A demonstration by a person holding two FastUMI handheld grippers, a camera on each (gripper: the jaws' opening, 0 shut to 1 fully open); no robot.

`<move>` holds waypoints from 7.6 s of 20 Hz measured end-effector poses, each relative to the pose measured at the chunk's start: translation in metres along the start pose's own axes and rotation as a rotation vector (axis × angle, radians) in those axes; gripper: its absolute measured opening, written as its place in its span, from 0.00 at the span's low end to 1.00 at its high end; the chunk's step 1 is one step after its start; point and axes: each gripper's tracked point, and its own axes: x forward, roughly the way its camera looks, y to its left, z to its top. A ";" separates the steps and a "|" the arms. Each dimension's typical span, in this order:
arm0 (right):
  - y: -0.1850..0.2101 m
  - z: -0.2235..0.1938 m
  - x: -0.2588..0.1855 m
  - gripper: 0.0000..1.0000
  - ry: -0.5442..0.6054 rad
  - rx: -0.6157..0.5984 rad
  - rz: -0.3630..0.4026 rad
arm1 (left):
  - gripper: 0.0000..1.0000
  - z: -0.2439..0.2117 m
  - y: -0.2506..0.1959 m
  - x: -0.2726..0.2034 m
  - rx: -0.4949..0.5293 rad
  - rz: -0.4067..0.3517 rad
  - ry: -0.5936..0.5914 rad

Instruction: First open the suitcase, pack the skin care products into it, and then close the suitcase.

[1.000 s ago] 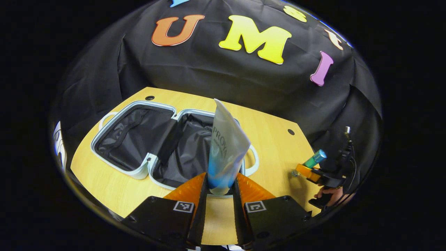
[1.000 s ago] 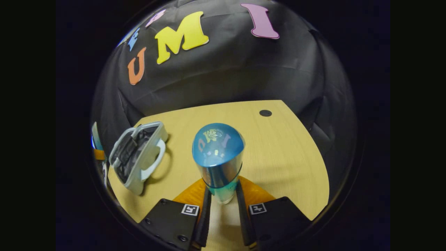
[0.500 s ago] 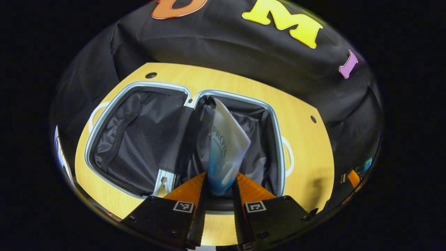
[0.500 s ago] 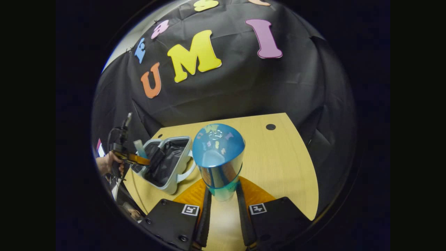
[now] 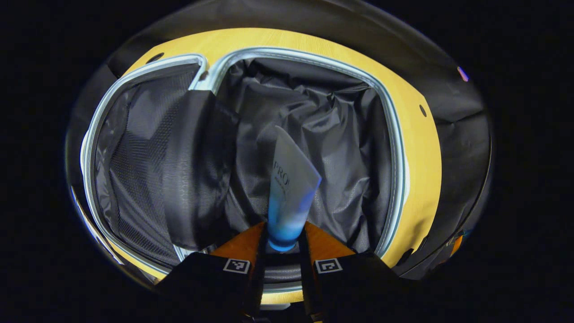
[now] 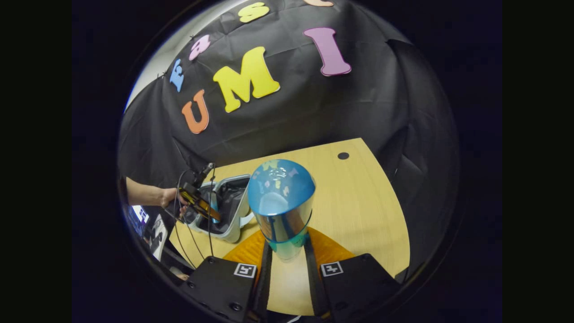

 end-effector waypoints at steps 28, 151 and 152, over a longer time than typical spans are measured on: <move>0.063 0.011 0.008 0.35 0.066 -0.100 0.102 | 0.96 -0.005 -0.012 -0.029 0.017 0.018 -0.028; -0.117 0.046 -0.137 0.69 -0.296 -0.364 -0.545 | 0.23 0.118 -0.204 -0.006 0.164 0.312 -0.972; -0.114 0.045 -0.137 0.68 -0.295 -0.364 -0.543 | 0.26 0.120 -0.204 -0.009 0.172 0.303 -0.993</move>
